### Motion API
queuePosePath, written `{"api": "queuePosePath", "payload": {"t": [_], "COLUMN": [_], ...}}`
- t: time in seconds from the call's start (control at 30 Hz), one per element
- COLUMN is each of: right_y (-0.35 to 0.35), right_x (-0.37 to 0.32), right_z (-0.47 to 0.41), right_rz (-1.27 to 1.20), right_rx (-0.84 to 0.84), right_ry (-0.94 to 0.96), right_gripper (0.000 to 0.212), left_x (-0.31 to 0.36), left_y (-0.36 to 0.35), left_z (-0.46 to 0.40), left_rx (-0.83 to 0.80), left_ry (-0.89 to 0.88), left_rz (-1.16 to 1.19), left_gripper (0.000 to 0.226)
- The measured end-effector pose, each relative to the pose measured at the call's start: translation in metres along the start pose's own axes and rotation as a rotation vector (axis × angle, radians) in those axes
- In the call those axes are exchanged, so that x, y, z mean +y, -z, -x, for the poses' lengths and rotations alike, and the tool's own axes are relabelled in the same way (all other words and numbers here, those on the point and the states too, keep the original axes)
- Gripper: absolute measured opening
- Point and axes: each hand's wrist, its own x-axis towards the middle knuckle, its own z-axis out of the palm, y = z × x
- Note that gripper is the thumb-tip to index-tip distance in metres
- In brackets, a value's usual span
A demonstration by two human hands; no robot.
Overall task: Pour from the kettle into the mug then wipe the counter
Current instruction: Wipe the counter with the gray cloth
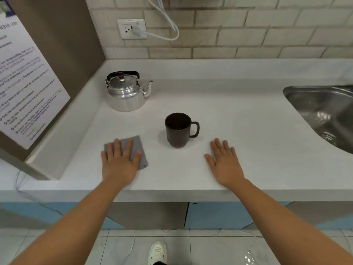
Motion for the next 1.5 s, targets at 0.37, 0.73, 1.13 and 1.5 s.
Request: {"api": "queuePosePath", "payload": {"t": [0.37, 0.73, 1.13, 1.5], "right_y": [0.042, 0.019, 0.011, -0.004], "right_x": [0.022, -0.002, 0.006, -0.011], "right_z": [0.007, 0.039, -0.08, 0.016], "right_rz": [-0.606, -0.359, 0.176, 0.094], "right_rx": [0.002, 0.034, -0.156, -0.017], "right_ry": [-0.091, 0.039, -0.023, -0.133], "right_gripper": [0.044, 0.047, 0.056, 0.058], "left_x": [0.182, 0.153, 0.046, 0.043], "left_y": [-0.029, 0.023, -0.004, -0.014], "left_z": [0.101, 0.053, 0.002, -0.003], "left_rx": [-0.109, -0.174, 0.079, 0.061], "left_ry": [-0.389, -0.558, -0.331, -0.329], "left_rz": [0.082, 0.727, 0.273, 0.298], "left_gripper": [0.062, 0.035, 0.057, 0.06]}}
